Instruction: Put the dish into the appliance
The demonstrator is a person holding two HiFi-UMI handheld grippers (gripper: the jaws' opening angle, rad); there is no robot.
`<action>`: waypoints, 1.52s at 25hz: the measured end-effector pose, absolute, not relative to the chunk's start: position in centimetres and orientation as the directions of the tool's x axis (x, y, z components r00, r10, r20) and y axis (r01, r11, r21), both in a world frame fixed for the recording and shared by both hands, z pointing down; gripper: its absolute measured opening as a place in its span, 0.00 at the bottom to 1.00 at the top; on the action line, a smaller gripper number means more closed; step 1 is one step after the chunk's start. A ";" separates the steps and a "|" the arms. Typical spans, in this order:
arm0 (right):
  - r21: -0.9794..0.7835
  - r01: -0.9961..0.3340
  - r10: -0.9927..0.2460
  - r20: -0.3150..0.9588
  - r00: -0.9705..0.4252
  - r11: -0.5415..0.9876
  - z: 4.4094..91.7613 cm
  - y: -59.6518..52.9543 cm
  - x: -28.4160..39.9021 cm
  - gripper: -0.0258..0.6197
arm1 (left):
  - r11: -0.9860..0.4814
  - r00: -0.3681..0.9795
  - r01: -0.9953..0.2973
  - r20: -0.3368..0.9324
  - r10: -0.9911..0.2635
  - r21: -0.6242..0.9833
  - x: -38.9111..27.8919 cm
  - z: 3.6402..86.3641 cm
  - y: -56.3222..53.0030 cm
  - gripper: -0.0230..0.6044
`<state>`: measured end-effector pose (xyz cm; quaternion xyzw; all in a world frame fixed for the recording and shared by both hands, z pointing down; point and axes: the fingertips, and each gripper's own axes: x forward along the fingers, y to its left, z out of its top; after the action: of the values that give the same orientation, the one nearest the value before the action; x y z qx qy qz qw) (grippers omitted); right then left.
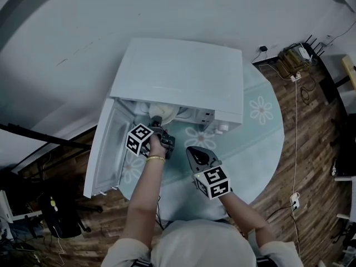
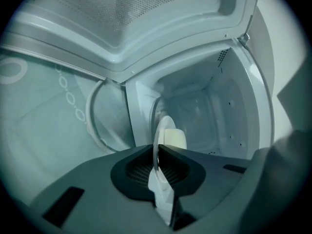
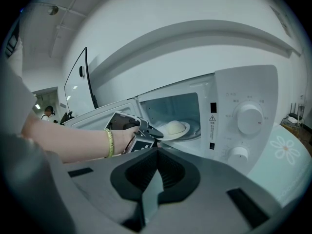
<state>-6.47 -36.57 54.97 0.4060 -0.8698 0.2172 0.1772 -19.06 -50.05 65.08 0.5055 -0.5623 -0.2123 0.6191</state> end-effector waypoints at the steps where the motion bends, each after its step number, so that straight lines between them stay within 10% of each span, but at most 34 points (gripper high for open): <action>1: -0.234 -0.783 -0.629 0.484 -0.608 0.576 55.0 -36.6 -6.5 0.05 | 0.400 0.276 -0.318 0.487 -0.828 0.860 -19.0 65.1 -50.2 0.11; 19: -0.238 -0.784 -0.629 0.485 -0.608 0.574 55.0 -36.4 -6.5 0.05 | 0.383 0.282 -0.463 0.542 -0.791 0.799 -17.2 64.1 -53.1 0.11; 30: -0.240 -0.781 -0.626 0.484 -0.612 0.577 54.9 -36.1 -6.6 0.05 | 0.395 0.247 -0.496 0.562 -0.789 0.773 -17.4 63.9 -52.3 0.37; 38: -0.243 -0.781 -0.627 0.483 -0.612 0.575 54.9 -35.7 -6.4 0.05 | 0.394 0.248 -0.491 0.558 -0.792 0.777 -17.7 63.9 -51.6 0.38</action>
<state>-6.44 -35.71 54.88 0.4044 -0.8701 0.2209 0.1747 -17.67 -51.64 63.94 0.5352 -0.5993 -0.1293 0.5811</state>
